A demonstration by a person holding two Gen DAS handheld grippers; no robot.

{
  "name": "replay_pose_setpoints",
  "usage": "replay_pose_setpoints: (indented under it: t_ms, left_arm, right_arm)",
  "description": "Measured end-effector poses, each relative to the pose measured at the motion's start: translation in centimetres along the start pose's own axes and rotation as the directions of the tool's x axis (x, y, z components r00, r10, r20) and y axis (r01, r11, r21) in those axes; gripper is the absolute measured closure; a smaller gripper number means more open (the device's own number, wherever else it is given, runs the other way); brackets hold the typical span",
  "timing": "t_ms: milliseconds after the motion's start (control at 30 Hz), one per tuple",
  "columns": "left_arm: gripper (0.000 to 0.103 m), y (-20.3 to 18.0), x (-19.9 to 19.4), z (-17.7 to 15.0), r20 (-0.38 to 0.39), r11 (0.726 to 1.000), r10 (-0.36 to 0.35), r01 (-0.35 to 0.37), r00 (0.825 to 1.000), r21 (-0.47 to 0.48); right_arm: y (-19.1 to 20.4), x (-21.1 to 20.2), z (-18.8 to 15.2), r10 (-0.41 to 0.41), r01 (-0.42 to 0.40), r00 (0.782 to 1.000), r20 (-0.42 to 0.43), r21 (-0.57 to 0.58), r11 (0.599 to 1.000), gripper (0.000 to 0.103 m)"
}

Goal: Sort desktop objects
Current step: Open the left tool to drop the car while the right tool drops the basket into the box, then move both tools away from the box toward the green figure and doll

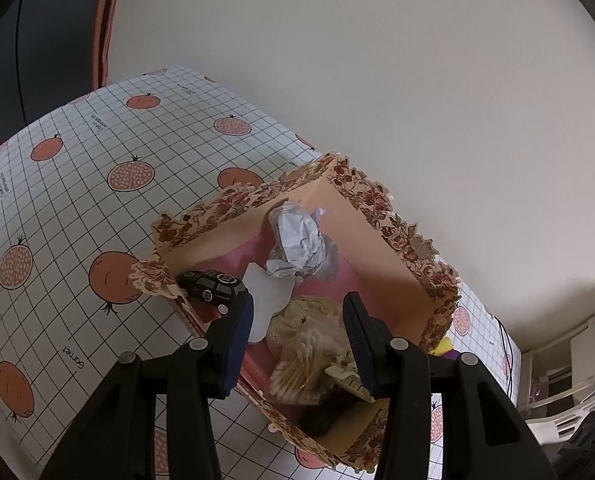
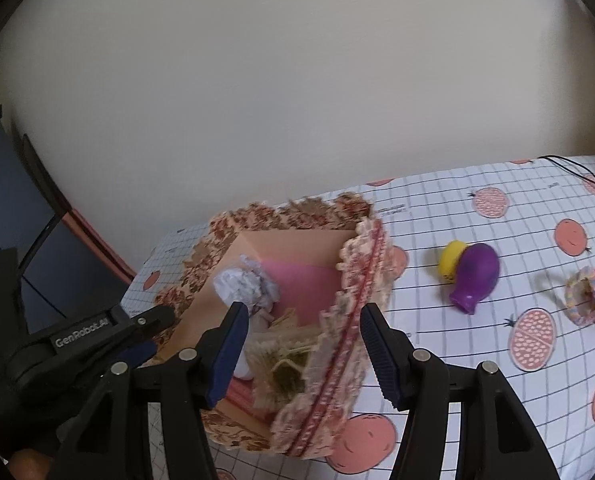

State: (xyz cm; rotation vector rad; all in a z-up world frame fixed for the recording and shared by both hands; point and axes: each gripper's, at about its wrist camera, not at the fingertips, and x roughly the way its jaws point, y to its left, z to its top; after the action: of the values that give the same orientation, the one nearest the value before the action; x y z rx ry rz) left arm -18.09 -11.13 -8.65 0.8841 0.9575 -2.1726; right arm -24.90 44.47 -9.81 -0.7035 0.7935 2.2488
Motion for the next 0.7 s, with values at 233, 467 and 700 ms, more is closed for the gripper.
replay_pose_setpoints:
  t_ms: [233,467,700]
  left_arm:
    - [0.055,-1.8,-0.5,-0.6,-0.004,0.999,-0.02,0.02,1.0,0.036]
    - [0.055,-4.4,-1.5,-1.7,-0.015,0.995,-0.049,0.05,0.999,0.087]
    - [0.054,-7.6,-2.4,-3.6,-0.049,0.984,-0.079,0.086,0.996,0.156]
  right_arm:
    - [-1.8,-1.5,0.9,-0.049,0.049,0.998,0.026,0.031,0.998,0.041]
    - [-3.7,-3.5,1.6,-0.106,0.104,0.994,0.035,0.059,0.993,0.041]
    - [-7.0,-5.3,2.1,-0.188,0.188,0.982,-0.008,0.115,0.975,0.039]
